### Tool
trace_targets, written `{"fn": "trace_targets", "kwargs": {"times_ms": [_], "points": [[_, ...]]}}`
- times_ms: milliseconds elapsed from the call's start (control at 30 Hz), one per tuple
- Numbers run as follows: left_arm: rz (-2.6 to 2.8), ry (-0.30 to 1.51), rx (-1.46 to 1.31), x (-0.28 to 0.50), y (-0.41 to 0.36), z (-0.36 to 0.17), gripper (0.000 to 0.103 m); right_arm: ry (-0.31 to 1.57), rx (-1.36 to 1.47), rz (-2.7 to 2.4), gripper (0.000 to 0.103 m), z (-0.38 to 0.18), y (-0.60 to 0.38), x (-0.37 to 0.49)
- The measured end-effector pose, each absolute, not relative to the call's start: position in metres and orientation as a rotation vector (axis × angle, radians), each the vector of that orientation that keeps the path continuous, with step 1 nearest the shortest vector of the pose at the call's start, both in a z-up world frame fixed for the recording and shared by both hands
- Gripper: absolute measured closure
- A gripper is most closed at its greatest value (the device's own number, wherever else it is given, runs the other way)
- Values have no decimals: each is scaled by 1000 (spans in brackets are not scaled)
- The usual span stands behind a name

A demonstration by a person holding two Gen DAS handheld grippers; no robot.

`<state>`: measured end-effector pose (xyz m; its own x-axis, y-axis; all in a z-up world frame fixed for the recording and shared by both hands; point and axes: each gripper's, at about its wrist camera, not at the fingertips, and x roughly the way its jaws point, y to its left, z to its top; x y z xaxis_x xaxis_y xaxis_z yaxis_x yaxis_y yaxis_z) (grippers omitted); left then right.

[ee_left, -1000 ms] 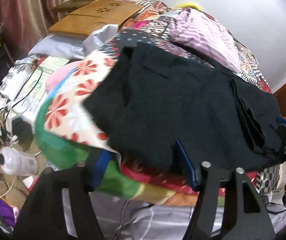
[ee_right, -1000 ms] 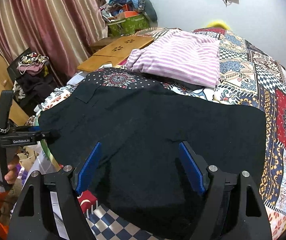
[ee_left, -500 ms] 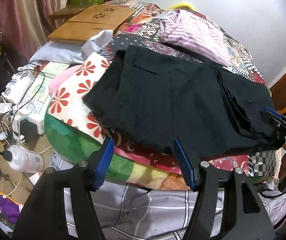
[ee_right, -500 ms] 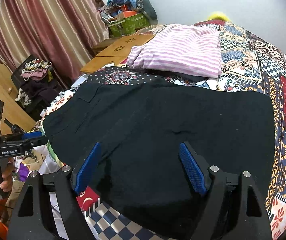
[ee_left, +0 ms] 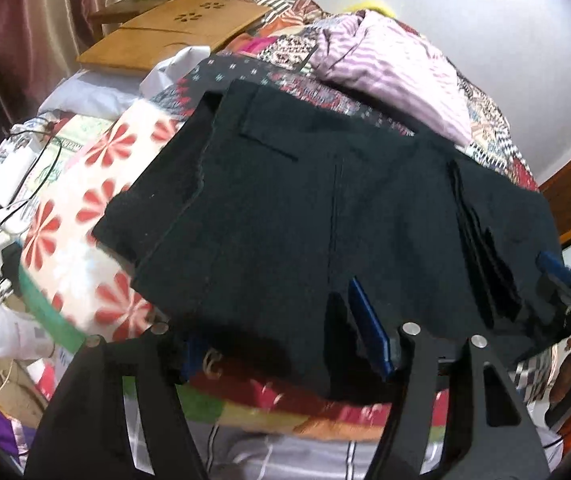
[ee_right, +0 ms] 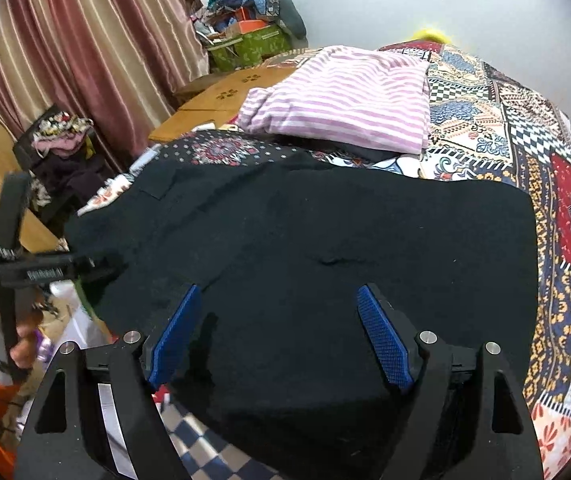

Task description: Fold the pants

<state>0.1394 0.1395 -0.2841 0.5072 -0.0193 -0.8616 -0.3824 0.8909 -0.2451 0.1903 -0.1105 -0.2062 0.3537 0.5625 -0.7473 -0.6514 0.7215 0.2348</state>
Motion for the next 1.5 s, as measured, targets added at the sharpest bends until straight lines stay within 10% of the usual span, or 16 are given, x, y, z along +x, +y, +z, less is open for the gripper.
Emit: {"fn": "trace_targets", "kwargs": {"times_ms": [133, 400, 1500], "points": [[239, 1019, -516, 152, 158, -304, 40, 903, -180, 782, 25, -209, -105, 186], [256, 930, -463, 150, 161, -287, 85, 916, -238, 791, 22, -221, -98, 188], [-122, 716, 198, 213, -61, -129, 92, 834, -190, 758, 22, -193, -147, 170]]}}
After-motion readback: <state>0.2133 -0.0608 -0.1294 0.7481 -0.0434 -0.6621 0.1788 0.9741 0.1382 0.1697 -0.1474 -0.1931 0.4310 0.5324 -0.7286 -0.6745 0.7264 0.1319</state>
